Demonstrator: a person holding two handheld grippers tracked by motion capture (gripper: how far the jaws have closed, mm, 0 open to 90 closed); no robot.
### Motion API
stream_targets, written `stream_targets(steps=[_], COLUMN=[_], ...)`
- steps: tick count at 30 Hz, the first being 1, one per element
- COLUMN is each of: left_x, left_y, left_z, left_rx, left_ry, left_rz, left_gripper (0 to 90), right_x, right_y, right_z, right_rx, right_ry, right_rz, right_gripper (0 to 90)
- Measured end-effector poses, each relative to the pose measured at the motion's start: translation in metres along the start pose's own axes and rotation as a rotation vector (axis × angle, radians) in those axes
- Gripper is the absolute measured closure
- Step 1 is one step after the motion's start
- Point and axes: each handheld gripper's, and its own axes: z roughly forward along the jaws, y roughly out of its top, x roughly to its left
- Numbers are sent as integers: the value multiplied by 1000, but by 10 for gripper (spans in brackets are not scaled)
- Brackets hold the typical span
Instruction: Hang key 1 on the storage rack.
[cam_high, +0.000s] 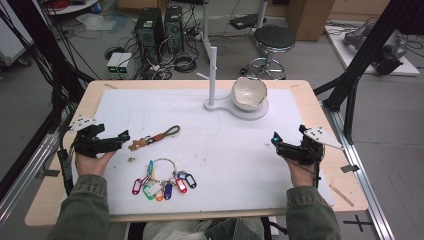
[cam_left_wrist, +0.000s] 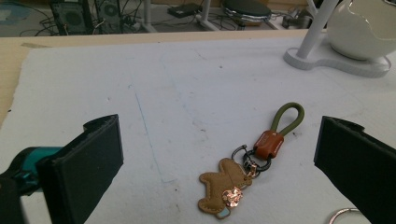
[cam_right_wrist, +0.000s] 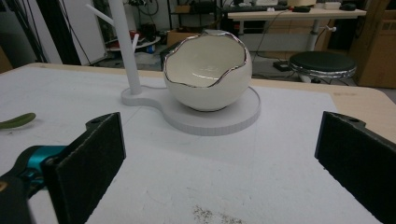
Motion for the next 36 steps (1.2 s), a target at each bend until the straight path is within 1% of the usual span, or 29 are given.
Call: stream_targets(steps=[3,5,8,12,16,17,20,24,26,29,33,35,36], left_x=[-3,-4,-8,-12,-17,-18,-22,-28,-31,-33,-35,-35,-34], left_y=[3,5,9,16,22,23,24,27,30,33,33,32,31], left_z=[3,6,11,17,18,19,24,32,35,40,46,49,52], left_rx=[5,12,29,42,34,33,49,82,88,97,115,129,138], left_ry=[-14,-26,-31,-38,-59,-58,-66,-76,-93,-108,-114,-114,-124], left_rz=[8,6,30,49,65,67,74,109,109,113,117,109,99], left_gripper=[18,18,18,18,18,18,18,18,18,18,18,18,18], right_x=[0,0,0,0,0,0,0,0,0,0,0,0,0], right_y=[0,0,0,0,0,0,0,0,0,0,0,0,0], right_z=[0,0,0,0,0,-1,-1,-1,-1,-1,-1,-1,-1], right_rx=[0,-2,1,-2,-5,-5,-6,-6,-6,-5,-5,-6,-6], right_ry=[-1,-1,1,-3,-9,-13,-17,-21,-21,-20,-20,-16,-16], right_rz=[-3,-3,1,1,0,0,-1,2,3,-2,-4,-1,-2], right_gripper=[7,7,7,7,7,7,7,7,7,7,7,7,7])
